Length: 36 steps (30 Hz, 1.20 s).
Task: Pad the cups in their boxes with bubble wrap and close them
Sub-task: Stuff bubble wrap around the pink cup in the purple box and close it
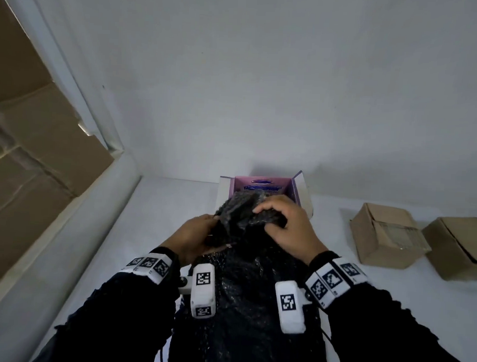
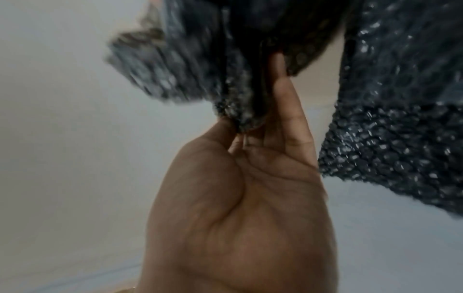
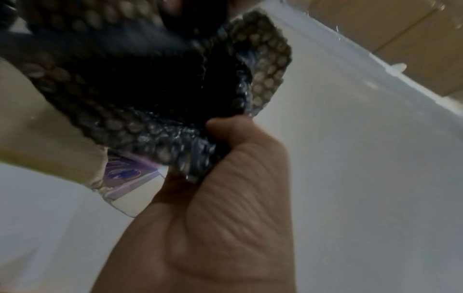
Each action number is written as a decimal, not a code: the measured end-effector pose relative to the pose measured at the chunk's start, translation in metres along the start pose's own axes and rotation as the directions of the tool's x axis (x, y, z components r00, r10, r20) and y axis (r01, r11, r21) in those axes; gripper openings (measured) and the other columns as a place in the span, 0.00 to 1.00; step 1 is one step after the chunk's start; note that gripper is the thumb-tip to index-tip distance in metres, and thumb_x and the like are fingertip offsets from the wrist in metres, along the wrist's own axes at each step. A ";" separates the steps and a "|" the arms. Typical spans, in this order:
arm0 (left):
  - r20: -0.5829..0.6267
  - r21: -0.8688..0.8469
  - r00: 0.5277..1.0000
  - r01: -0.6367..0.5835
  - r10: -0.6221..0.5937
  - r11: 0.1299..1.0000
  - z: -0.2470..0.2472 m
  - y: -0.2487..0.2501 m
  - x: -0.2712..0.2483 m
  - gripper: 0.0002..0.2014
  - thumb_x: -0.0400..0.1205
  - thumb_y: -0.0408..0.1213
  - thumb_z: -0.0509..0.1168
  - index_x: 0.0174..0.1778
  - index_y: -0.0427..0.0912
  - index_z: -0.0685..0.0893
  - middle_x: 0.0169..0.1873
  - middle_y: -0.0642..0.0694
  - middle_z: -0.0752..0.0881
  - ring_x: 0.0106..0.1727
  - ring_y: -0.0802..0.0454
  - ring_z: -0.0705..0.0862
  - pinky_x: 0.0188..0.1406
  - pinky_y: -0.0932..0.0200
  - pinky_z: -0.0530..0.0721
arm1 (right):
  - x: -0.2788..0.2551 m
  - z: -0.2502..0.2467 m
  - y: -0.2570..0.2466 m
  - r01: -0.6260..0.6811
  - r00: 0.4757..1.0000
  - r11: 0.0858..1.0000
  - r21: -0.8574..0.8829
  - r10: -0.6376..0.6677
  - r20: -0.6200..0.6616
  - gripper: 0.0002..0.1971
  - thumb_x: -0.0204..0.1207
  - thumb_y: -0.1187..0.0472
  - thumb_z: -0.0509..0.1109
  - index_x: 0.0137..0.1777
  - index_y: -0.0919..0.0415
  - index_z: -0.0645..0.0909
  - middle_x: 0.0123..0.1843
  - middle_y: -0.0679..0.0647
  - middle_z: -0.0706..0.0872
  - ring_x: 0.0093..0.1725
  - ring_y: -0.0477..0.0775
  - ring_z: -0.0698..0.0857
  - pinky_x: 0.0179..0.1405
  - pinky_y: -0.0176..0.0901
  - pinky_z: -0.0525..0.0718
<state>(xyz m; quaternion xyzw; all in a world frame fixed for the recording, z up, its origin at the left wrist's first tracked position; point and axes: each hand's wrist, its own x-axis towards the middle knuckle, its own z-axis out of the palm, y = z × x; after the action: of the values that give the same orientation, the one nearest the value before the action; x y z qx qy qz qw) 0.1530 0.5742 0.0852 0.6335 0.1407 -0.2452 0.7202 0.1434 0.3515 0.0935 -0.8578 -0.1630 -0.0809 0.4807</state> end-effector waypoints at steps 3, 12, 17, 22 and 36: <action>0.075 -0.096 0.997 -0.018 0.025 0.995 0.010 0.012 0.003 0.18 0.87 0.42 0.56 0.65 0.35 0.82 0.57 0.37 0.88 0.54 0.42 0.87 0.50 0.50 0.87 | 0.000 0.011 0.002 0.021 0.999 0.995 -0.097 -0.017 0.048 0.12 0.72 0.38 0.72 0.50 0.41 0.85 0.56 0.41 0.83 0.64 0.53 0.79 0.70 0.52 0.74; 0.102 -0.007 0.973 -0.208 0.207 0.978 0.039 0.054 0.020 0.17 0.88 0.50 0.56 0.50 0.43 0.86 0.45 0.44 0.91 0.48 0.49 0.89 0.49 0.54 0.86 | 0.034 -0.015 -0.002 -0.048 0.990 0.991 -0.127 0.030 -0.138 0.22 0.67 0.68 0.77 0.62 0.60 0.80 0.56 0.56 0.83 0.56 0.56 0.83 0.54 0.41 0.81; -0.059 0.757 0.907 -0.232 0.417 0.611 0.013 0.036 0.066 0.18 0.78 0.51 0.71 0.61 0.51 0.81 0.64 0.45 0.80 0.67 0.45 0.76 0.70 0.48 0.73 | 0.068 -0.017 0.011 -0.215 0.792 0.975 -0.055 0.141 -0.594 0.18 0.69 0.68 0.75 0.59 0.65 0.79 0.56 0.60 0.82 0.52 0.50 0.79 0.50 0.29 0.71; 0.071 0.795 0.912 -0.297 0.405 0.529 0.000 0.009 0.095 0.37 0.68 0.41 0.80 0.73 0.47 0.72 0.69 0.40 0.72 0.70 0.42 0.73 0.71 0.47 0.74 | 0.092 0.023 0.019 -0.202 0.895 0.976 -0.078 0.152 -0.419 0.18 0.71 0.66 0.74 0.60 0.63 0.76 0.64 0.61 0.73 0.52 0.51 0.76 0.52 0.24 0.68; 0.171 0.731 0.913 -0.370 0.370 0.574 -0.017 0.007 0.109 0.42 0.65 0.50 0.82 0.73 0.53 0.69 0.70 0.52 0.73 0.58 0.56 0.80 0.43 0.69 0.76 | 0.113 0.060 0.063 -0.018 0.849 0.561 -0.828 0.446 0.284 0.22 0.67 0.38 0.59 0.49 0.52 0.81 0.51 0.51 0.87 0.67 0.62 0.66 0.62 0.64 0.60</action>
<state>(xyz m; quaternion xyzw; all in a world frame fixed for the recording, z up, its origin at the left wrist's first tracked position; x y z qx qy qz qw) 0.2506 0.5727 0.0322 0.8879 -0.1080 -0.1253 0.4293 0.2705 0.3945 0.0450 -0.9866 -0.1002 0.1285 -0.0037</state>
